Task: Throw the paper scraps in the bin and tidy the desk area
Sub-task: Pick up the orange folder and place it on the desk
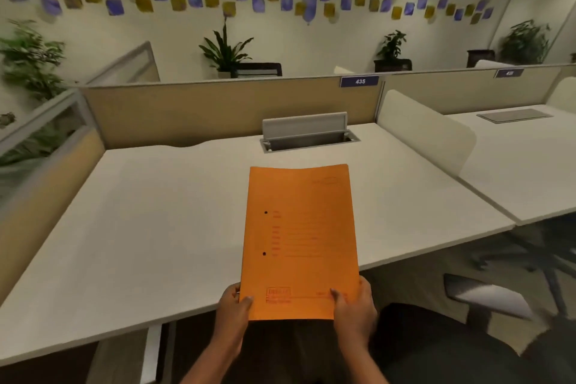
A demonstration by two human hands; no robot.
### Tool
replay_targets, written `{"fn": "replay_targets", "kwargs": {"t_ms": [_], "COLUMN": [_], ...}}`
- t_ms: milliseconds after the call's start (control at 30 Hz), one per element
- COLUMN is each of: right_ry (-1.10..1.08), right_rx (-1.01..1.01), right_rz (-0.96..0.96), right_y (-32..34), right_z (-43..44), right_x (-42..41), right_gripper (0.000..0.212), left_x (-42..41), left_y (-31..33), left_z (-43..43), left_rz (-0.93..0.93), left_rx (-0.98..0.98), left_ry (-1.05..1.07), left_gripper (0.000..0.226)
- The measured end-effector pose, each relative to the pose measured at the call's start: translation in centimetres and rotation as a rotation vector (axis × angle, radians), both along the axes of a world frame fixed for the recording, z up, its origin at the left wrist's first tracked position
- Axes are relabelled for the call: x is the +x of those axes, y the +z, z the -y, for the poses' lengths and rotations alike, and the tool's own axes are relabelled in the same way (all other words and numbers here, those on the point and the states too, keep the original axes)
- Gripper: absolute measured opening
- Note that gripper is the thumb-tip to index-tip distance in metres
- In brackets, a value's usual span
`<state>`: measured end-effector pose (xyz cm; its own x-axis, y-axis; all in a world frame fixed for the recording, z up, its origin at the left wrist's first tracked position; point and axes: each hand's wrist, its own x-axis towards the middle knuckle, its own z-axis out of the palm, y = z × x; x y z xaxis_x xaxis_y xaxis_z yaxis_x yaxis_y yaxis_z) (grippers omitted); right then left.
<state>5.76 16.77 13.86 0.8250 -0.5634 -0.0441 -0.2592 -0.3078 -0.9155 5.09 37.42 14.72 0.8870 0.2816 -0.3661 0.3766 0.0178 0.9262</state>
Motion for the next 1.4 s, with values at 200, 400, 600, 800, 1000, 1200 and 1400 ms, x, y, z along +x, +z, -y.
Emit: {"fn": "replay_targets", "kwargs": {"t_ms": [200, 400, 600, 800, 1000, 1200, 1400], "right_ry": [0.072, 0.129, 0.151, 0.161, 0.19, 0.22, 0.244], "right_rx": [-0.001, 0.0, -0.028, -0.008, 0.004, -0.003, 0.006], "right_rz": [0.087, 0.148, 0.195, 0.177, 0.162, 0.123, 0.097], "right_y": [2.4, 4.4, 5.2, 4.4, 2.9, 1.3, 0.0], "right_z": [-7.6, -11.9, -14.1, -15.6, -16.2, -16.5, -16.6], "right_x": [4.9, 8.8, 13.8, 20.5, 29.0, 36.6, 43.1], "right_gripper": [0.046, 0.042, 0.042, 0.045, 0.045, 0.05, 0.051], "left_x": [3.6, 6.5, 10.9, 17.0, 24.5, 31.4, 37.5], "left_y": [2.1, 3.7, 4.2, 3.5, 2.4, 1.6, 0.3], "left_z": [-7.3, -11.1, -13.3, -14.3, -14.4, -14.5, -14.4], "left_rz": [0.1, 0.158, 0.197, 0.198, 0.18, 0.181, 0.142], "left_rx": [0.137, 0.169, 0.17, 0.174, 0.181, 0.155, 0.138], "left_ry": [0.017, 0.095, 0.116, 0.172, 0.218, 0.249, 0.287], "left_gripper": [0.037, 0.037, 0.038, 0.042, 0.049, 0.06, 0.06]}}
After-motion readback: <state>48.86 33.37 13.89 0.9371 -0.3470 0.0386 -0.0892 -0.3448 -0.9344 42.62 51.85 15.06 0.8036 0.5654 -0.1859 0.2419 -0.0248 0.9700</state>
